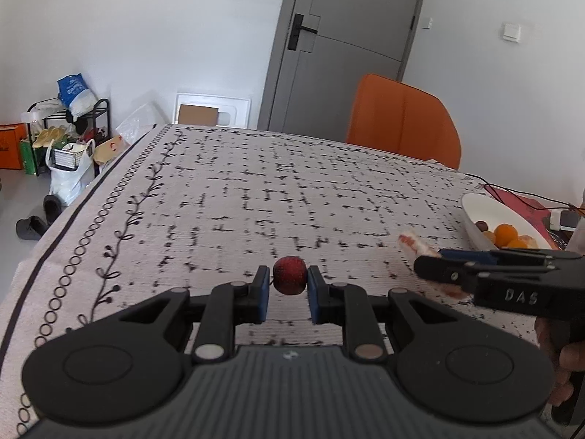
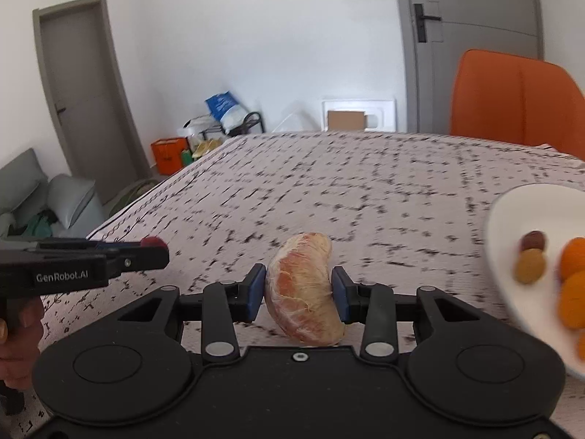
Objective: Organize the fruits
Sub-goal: 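Carry the pomelo segment and red plum to the plate with both grippers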
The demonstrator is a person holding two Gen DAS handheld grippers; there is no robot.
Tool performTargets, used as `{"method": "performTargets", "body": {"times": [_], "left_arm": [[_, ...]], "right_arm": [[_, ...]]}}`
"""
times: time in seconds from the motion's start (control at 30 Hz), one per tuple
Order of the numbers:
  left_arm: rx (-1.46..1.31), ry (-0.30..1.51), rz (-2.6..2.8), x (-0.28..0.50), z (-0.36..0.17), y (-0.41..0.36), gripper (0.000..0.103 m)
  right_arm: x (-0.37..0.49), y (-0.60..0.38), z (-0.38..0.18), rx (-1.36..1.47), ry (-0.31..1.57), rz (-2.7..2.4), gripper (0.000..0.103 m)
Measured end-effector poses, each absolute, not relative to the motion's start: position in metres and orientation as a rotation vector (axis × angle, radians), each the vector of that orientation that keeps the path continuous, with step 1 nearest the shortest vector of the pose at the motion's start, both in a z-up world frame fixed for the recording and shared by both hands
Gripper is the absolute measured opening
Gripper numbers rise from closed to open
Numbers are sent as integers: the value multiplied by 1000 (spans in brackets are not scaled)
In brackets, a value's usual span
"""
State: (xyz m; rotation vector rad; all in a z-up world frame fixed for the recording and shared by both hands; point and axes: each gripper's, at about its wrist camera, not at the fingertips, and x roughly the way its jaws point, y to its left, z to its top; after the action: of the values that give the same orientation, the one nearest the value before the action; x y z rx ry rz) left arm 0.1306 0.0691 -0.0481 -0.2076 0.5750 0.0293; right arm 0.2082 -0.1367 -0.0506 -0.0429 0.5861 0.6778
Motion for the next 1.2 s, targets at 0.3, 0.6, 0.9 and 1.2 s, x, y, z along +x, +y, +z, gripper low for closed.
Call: {"method": "performTargets", "body": {"times": [0.3,0.6,0.9,1.2], "left_arm": [[-184,571,-1,137,-42,50,20],[-162,576,-11,141,-40,37,20],[-139,583,-17,144,-40,26,20],[-120,593,-24,150,-41,15,20]], "right_arm": [[211,-174,-35,12,529,620,37],[214,-197,-31,41,507,596,37],[224,-224,-34,78,497,545,37],[240,-255,-48,151,525,458,56]]}}
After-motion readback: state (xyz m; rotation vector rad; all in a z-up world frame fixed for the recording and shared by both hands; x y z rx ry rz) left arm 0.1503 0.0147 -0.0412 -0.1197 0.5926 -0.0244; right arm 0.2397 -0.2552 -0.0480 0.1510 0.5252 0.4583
